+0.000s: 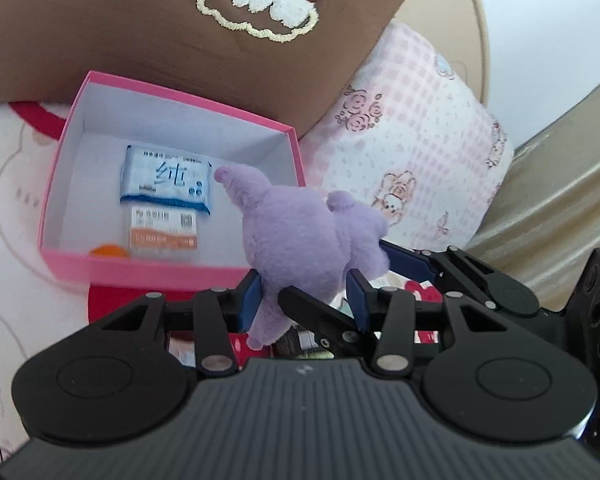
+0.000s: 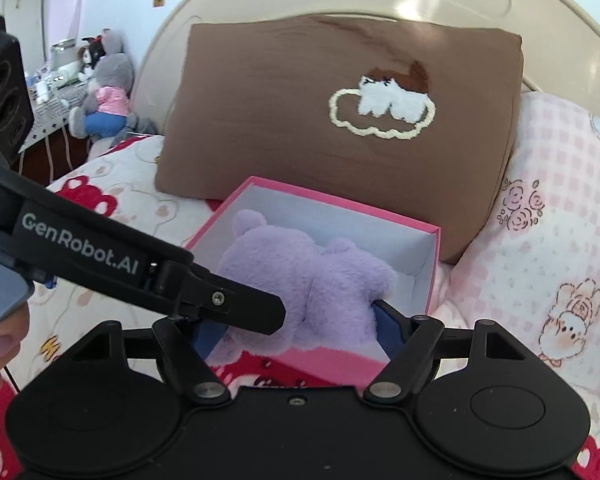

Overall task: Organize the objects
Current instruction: 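Lower the plush toy into the pink box and open the left gripper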

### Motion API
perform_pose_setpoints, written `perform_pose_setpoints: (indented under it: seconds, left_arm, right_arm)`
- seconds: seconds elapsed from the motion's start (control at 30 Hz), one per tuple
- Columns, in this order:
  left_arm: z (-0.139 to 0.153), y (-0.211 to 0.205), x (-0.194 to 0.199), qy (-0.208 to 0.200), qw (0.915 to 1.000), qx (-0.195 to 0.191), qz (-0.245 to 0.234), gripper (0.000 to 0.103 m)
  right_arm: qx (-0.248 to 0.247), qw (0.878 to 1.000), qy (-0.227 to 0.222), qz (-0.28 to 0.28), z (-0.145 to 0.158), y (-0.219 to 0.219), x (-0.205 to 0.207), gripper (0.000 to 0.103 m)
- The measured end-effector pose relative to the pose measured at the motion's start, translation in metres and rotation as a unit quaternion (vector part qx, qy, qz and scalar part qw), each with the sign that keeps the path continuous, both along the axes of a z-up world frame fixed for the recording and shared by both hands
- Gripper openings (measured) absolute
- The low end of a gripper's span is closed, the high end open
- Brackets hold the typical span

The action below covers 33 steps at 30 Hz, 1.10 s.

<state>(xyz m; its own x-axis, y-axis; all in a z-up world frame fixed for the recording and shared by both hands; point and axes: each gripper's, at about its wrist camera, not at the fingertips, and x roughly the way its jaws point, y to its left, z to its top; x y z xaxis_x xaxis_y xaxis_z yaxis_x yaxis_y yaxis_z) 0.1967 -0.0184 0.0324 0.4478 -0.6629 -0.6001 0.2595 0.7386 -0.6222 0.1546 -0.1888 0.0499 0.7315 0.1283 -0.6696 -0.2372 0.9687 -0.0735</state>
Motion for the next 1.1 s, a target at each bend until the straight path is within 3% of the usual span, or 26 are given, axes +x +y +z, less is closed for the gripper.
perform_pose_setpoints:
  seconds: [0.2, 0.33, 0.4, 0.57, 0.87, 1.1]
  left_arm:
    - [-0.02, -0.006, 0.049, 0.035, 0.9992, -0.015, 0.013, 0.043]
    - [-0.043, -0.004, 0.072, 0.078, 0.996, -0.039, 0.018, 0.043]
    - [-0.052, -0.002, 0.082, 0.086, 0.9949, -0.049, 0.019, 0.044]
    - [-0.074, -0.012, 0.106, 0.108, 0.9929, -0.048, 0.016, 0.043]
    - [-0.109, -0.024, 0.132, 0.128, 0.9902, -0.047, 0.029, 0.043]
    - [-0.133, -0.034, 0.143, 0.156, 0.9858, -0.057, 0.024, 0.043]
  right_arm:
    - [-0.038, 0.999, 0.03, 0.008, -0.009, -0.004, 0.049, 0.08]
    - [0.011, 0.996, 0.082, -0.027, -0.026, -0.021, 0.075, 0.08]
    - [0.036, 0.996, 0.077, -0.038, -0.035, -0.029, 0.079, 0.079]
    - [0.034, 0.996, 0.075, -0.045, -0.058, -0.037, 0.092, 0.077]
    - [-0.062, 0.996, 0.058, -0.015, -0.076, -0.021, 0.115, 0.072]
    - [-0.093, 0.994, 0.06, -0.012, -0.094, -0.024, 0.115, 0.068]
